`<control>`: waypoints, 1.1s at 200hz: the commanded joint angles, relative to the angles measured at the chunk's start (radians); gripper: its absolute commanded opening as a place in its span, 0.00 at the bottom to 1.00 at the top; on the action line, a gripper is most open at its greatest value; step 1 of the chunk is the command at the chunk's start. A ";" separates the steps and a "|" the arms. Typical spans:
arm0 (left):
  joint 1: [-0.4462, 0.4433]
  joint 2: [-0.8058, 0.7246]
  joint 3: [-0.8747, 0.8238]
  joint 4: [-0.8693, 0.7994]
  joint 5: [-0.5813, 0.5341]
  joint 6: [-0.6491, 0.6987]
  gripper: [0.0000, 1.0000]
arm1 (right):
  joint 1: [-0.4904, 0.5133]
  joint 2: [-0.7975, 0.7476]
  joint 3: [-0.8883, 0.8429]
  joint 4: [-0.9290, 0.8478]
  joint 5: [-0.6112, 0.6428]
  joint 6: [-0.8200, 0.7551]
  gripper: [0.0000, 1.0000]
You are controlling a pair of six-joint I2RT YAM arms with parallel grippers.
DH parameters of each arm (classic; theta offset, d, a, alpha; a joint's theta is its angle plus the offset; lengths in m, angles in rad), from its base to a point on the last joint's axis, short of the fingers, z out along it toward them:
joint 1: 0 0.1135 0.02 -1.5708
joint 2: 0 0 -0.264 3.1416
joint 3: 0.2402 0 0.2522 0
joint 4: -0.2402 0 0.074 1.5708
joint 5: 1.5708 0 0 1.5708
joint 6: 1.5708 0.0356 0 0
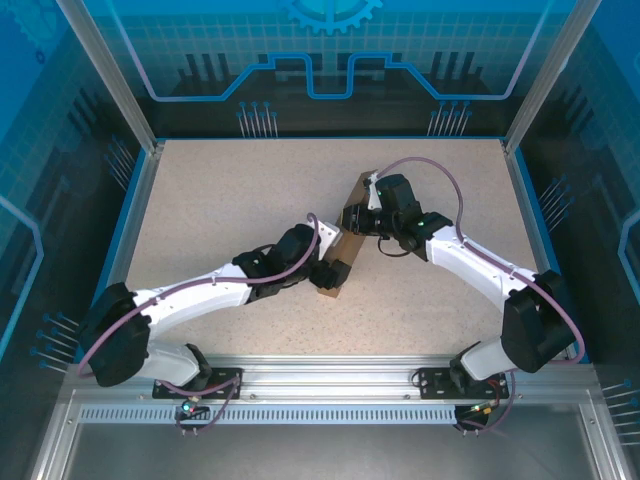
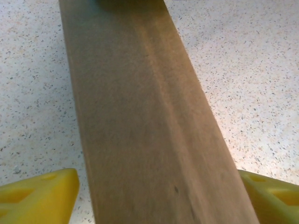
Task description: Fold the paper box
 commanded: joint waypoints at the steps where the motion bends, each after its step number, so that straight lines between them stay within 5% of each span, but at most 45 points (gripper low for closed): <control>1: -0.006 0.032 0.027 0.034 -0.026 0.059 0.78 | 0.003 0.026 -0.034 -0.105 0.039 0.004 0.28; 75: 0.061 -0.006 -0.026 0.072 0.073 0.146 0.46 | -0.038 -0.016 -0.001 -0.108 0.010 -0.026 0.32; 112: 0.139 -0.048 -0.038 0.035 0.195 0.279 0.43 | -0.099 -0.094 0.045 -0.137 -0.030 -0.126 0.45; 144: 0.253 -0.078 -0.001 -0.064 0.317 0.408 0.42 | -0.170 -0.120 0.148 -0.222 -0.116 -0.354 0.57; 220: 0.525 -0.105 0.030 -0.144 0.701 0.695 0.38 | -0.305 -0.040 0.294 -0.283 -0.210 -0.948 0.62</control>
